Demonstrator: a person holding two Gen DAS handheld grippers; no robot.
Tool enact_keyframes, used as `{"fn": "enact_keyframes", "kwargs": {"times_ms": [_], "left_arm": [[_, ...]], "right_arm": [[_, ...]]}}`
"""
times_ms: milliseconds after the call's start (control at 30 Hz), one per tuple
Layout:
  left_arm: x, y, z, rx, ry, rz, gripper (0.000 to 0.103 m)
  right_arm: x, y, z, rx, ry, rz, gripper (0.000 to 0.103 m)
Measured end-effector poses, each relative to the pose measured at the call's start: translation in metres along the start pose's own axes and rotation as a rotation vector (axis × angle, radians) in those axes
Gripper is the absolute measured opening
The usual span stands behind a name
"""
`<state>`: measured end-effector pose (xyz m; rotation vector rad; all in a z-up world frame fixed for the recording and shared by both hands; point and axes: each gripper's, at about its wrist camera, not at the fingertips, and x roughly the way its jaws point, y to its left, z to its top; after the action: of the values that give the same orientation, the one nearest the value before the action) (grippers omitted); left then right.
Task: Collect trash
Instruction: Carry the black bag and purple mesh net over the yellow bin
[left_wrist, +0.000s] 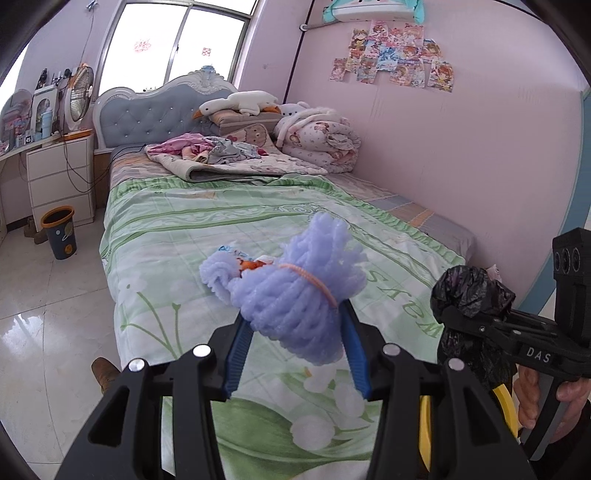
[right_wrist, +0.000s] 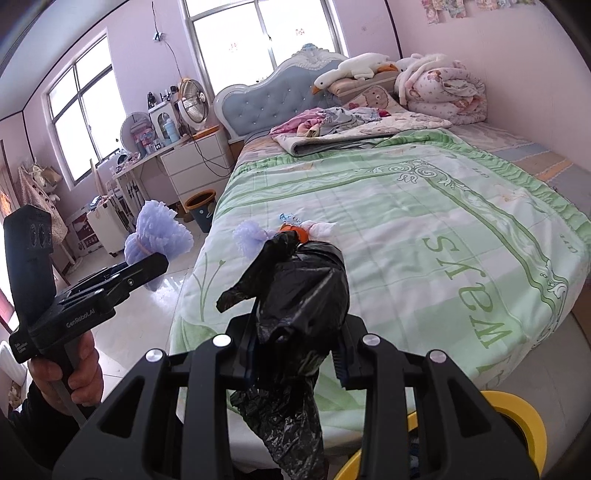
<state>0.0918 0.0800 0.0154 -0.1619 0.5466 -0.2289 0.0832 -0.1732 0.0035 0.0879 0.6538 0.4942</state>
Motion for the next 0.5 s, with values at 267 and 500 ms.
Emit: {"fn": "enact_keyframes", "kwargs": {"times_ms": [267,500], "left_arm": [[0.001,-0.048,-0.011,0.052,0.045,-0.106,0.045],[0.021,-0.084,-0.026,0.066,0.130,-0.211,0.045]], "right_arm": [[-0.047,-0.029,-0.009,0.043,-0.057,-0.054,0.030],[-0.085,-0.056,-0.022,0.074,-0.076,-0.118,0.031]]}}
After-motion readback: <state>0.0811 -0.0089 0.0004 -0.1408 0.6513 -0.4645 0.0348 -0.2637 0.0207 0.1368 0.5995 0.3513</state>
